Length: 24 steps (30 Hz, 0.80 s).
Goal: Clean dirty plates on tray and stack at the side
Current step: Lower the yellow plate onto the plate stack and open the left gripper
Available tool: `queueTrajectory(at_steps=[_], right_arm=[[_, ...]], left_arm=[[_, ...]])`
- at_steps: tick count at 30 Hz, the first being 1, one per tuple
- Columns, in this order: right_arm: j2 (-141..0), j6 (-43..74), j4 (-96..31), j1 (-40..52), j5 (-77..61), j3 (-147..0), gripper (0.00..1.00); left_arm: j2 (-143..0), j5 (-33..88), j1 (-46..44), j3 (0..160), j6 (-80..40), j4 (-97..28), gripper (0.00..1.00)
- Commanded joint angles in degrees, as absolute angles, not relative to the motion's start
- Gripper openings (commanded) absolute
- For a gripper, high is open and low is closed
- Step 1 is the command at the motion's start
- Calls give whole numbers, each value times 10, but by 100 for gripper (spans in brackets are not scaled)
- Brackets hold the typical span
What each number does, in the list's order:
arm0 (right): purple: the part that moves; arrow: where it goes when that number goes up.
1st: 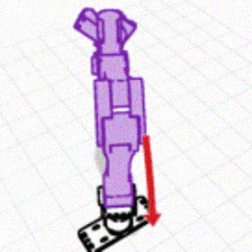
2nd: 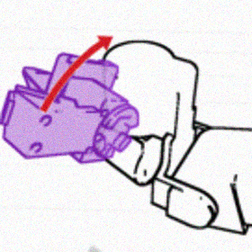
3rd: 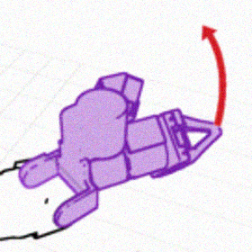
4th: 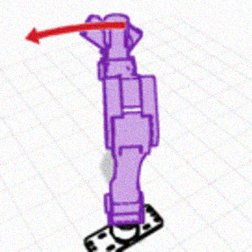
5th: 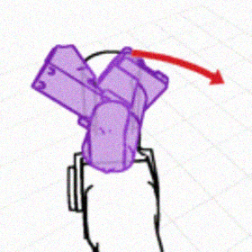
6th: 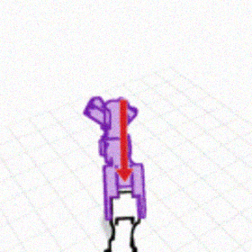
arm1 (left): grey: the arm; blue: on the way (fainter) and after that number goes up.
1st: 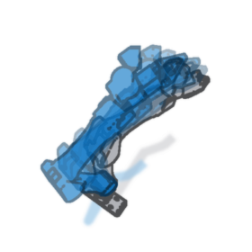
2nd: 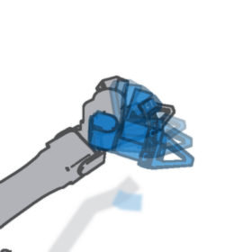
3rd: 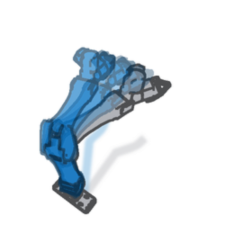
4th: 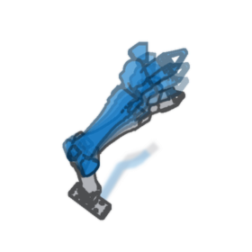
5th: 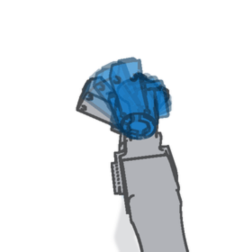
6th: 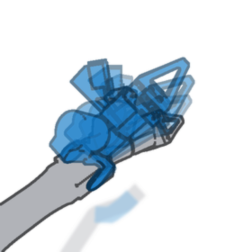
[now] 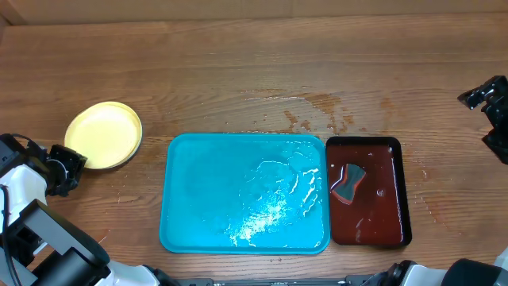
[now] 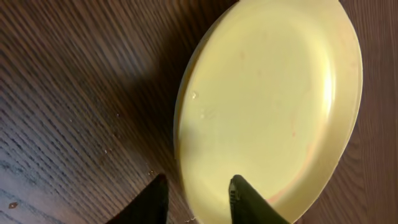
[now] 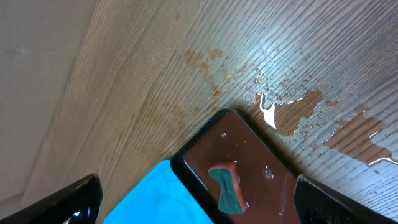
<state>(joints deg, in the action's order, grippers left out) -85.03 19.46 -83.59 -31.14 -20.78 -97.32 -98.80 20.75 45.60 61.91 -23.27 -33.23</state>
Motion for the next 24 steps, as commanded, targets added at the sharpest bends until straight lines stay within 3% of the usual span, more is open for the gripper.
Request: queueTrajectory(at_steps=[1, 4, 9, 12, 13, 14, 24], right_arm=[[-848, 192, -833, -312, -211, -987, 100], [-848, 192, -833, -312, -211, -987, 100], [-848, 192, -833, -312, -211, -987, 100], [-848, 168, -832, -312, -211, -987, 100], [-848, 157, -830, -312, -211, -987, 100], [-848, 145, -828, -312, -210, -987, 100], [-820, 66, -773, -302, -218, -988, 100]], left_arm=[[-991, 204, 458, 629, -220, -330, 39], [-991, 224, 458, 630, -210, -323, 50], [-991, 341, 457, 639, -188, -288, 53], [-988, 400, 455, 656, -179, -286, 63], [-986, 413, 454, 663, -169, -287, 70], [-983, 422, 452, 669, -158, -292, 100], [-864, 306, 369, 740, -24, -373, 100]])
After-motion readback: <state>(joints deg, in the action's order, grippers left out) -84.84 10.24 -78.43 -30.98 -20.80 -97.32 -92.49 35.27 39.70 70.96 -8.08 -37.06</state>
